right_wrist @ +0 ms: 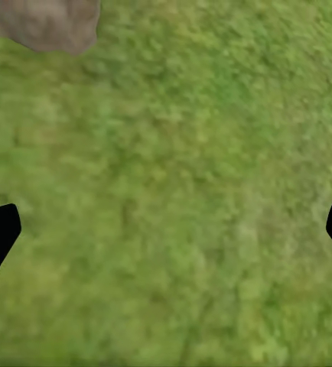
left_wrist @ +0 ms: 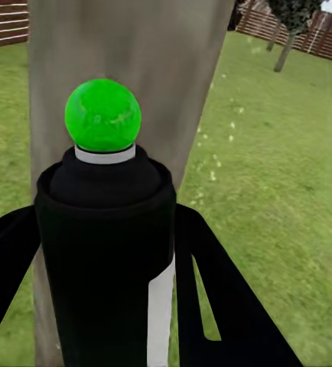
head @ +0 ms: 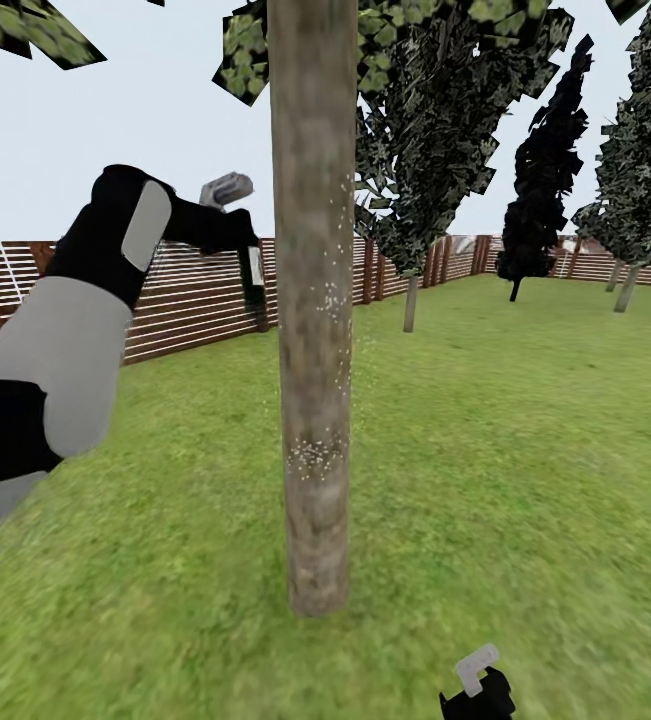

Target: In the garden, pick up the pesticide atomizer on the floor and spray pesticide onto both trees until each tree trunk is fully covered.

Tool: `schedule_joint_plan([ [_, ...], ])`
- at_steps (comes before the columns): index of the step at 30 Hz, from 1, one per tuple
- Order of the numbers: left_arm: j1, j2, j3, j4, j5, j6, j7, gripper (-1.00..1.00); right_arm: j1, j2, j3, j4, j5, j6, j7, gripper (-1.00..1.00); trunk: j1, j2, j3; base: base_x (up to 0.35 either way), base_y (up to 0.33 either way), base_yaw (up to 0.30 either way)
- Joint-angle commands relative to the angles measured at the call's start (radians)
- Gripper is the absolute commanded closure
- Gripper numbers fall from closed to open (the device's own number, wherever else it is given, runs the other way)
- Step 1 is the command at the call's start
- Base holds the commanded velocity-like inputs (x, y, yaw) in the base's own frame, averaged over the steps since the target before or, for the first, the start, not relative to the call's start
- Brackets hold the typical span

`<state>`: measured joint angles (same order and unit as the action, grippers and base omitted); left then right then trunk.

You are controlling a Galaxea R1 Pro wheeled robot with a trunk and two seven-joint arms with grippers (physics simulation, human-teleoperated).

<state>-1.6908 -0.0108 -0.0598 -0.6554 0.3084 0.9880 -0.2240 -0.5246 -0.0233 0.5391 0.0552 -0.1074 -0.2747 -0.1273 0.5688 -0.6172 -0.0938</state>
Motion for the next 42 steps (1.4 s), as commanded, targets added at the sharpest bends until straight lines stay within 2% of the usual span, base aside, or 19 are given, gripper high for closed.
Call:
schedule_joint_plan([
  [1, -0.02, 0.0, 0.0, 0.002, 0.007, 0.0, 0.0, 1.0, 0.0, 0.0, 0.0, 0.0, 0.0, 0.0, 0.0, -1.0, 0.0, 0.0, 0.0, 0.0, 0.0, 0.0],
  [5, -0.054, 0.0, 0.0, 0.003, 0.051, 0.0, 0.0, 1.0, 0.0, 0.001, 0.0, 0.0, 0.0, 0.0, 0.0, -1.0, 0.0, 0.0, 0.0, 0.0, 0.0, 0.0],
  [7, -0.071, 0.0, 0.0, 0.003, 0.086, 0.0, 0.0, 1.0, 0.0, 0.002, 0.0, 0.0, 0.0, 0.0, 0.0, -1.0, 0.0, 0.0, 0.0, 0.0, 0.0, 0.0],
  [11, -0.077, 0.0, 0.0, 0.002, 0.104, 0.001, 0.0, 1.0, 0.0, 0.002, 0.0, 0.0, 0.0, 0.0, 0.0, -1.0, 0.0, 0.0, 0.0, 0.0, 0.0, 0.0],
  [13, -0.078, 0.0, 0.001, 0.002, 0.142, 0.001, -0.002, 1.0, 0.0, 0.002, 0.0, 0.001, 0.0, 0.0, 0.0, -1.0, 0.0, 0.0, 0.0, 0.0, 0.0, 0.0],
  [14, -0.078, 0.0, 0.0, 0.002, 0.19, 0.001, -0.003, 1.0, 0.0, 0.002, 0.0, 0.001, 0.0, 0.0, 0.0, -1.0, 0.0, 0.0, 0.0, 0.0, 0.0, 0.0],
  [16, -0.078, 0.0, 0.0, 0.002, 0.217, 0.001, -0.003, 1.0, 0.0, 0.002, 0.0, 0.001, 0.0, 0.0, 0.0, -1.0, 0.0, 0.0, 0.0, 0.0, 0.0, 0.0],
  [25, -0.078, -0.002, -0.001, -0.002, 0.227, 0.001, -0.006, 1.0, 0.0, 0.002, 0.0, 0.002, 0.0, 0.0, 0.0, -1.0, 0.0, 0.0, 0.0, 0.0, 0.0, 0.0],
  [30, -0.078, -0.004, -0.003, -0.057, 0.227, 0.001, -0.006, 1.0, 0.0, 0.002, 0.0, 0.001, 0.0, 0.0, 0.0, -1.0, 0.0, 0.0, 0.0, 0.084, -0.02, 0.0],
  [34, -0.078, -0.01, -0.004, -0.066, 0.227, 0.001, -0.006, 1.0, 0.0, 0.002, 0.0, 0.001, 0.0, 0.0, 0.0, -1.0, 0.0, 0.0, 0.0, 0.036, -0.013, 0.0],
  [38, -0.078, -0.029, -0.004, -0.066, 0.227, 0.001, -0.007, 1.0, 0.003, 0.002, 0.0, 0.002, 0.0, 0.0, 0.0, -1.0, 0.0, 0.0, 0.0, -0.137, -0.013, 0.0],
  [42, -0.078, -0.031, -0.004, -0.066, 0.227, 0.001, -0.006, 1.0, 0.004, 0.002, 0.0, 0.001, 0.0, 0.0, 0.0, -1.0, 0.0, 0.0, 0.0, -0.061, -0.002, 0.0],
])
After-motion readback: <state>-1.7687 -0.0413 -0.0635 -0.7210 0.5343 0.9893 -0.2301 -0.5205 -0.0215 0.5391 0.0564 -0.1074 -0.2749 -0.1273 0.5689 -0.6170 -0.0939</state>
